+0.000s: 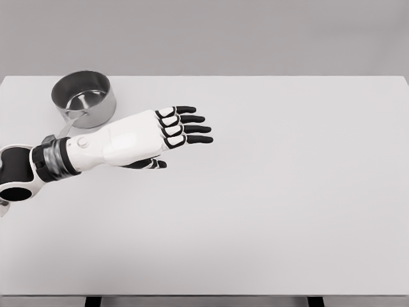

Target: Rotate pot handle

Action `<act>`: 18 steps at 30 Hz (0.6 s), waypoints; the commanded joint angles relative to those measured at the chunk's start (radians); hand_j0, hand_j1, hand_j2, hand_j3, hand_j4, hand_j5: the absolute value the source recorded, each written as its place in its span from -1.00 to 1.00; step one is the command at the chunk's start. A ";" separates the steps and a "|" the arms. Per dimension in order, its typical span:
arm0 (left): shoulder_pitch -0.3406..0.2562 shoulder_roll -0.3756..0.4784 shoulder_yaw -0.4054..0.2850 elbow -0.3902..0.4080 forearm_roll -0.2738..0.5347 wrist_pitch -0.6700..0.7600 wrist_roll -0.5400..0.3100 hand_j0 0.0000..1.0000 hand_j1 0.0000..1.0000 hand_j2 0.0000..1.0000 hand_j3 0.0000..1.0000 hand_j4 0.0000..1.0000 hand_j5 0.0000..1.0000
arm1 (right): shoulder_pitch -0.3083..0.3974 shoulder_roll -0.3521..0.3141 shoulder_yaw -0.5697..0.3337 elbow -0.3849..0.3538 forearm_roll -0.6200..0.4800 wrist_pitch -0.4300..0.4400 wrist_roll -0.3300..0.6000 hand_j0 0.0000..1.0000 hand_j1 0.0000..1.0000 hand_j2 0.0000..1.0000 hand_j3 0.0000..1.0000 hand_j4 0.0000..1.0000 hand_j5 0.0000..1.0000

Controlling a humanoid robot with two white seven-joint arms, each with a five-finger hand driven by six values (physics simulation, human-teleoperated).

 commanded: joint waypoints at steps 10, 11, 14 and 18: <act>-0.014 -0.006 0.006 0.000 0.007 0.000 0.001 1.00 1.00 1.00 1.00 1.00 1.00 | 0.003 0.000 -0.002 0.002 -0.001 0.000 0.000 1.00 1.00 1.00 1.00 1.00 1.00; -0.014 -0.003 0.013 0.001 0.007 0.000 0.001 1.00 1.00 1.00 1.00 1.00 1.00 | 0.003 0.000 -0.002 0.002 -0.001 0.000 0.000 1.00 1.00 1.00 1.00 1.00 1.00; -0.003 -0.006 0.090 0.030 0.002 0.000 0.001 1.00 1.00 1.00 1.00 1.00 1.00 | 0.003 0.000 0.001 0.002 -0.001 0.000 0.000 1.00 1.00 1.00 1.00 1.00 1.00; -0.002 -0.011 0.170 0.190 -0.021 0.000 0.001 1.00 1.00 1.00 1.00 1.00 1.00 | 0.003 0.000 0.001 0.002 -0.001 0.000 0.000 1.00 1.00 1.00 1.00 1.00 1.00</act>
